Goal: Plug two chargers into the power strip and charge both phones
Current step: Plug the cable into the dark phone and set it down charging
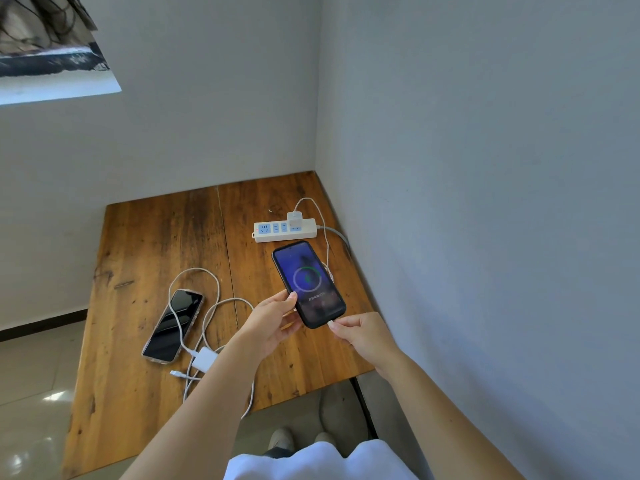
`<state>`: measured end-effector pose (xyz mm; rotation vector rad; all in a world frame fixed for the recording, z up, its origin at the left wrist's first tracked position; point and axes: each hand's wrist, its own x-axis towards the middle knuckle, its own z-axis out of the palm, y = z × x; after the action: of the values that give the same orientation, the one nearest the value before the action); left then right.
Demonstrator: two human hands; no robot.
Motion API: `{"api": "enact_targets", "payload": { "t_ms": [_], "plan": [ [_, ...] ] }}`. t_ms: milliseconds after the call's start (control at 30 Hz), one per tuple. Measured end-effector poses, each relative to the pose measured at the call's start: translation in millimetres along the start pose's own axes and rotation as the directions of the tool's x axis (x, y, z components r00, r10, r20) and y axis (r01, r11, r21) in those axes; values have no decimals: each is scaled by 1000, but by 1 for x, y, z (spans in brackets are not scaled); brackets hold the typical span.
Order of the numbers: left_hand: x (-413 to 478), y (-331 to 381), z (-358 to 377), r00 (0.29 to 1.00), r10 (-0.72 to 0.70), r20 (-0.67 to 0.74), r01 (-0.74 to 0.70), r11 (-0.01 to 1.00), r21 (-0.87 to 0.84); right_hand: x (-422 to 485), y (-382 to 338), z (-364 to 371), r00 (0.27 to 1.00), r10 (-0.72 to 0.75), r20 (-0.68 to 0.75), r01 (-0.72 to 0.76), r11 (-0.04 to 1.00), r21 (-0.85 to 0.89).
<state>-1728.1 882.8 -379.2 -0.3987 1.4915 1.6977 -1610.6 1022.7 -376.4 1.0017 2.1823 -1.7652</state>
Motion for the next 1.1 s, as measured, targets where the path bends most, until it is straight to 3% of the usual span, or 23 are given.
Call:
{"api": "enact_targets", "payload": {
  "t_ms": [1100],
  "plan": [
    [-4, -2, -2, 1000, -2, 9, 2, 1000, -9, 5, 10, 4, 1000, -18, 15, 18, 1000, 24]
  ]
}}
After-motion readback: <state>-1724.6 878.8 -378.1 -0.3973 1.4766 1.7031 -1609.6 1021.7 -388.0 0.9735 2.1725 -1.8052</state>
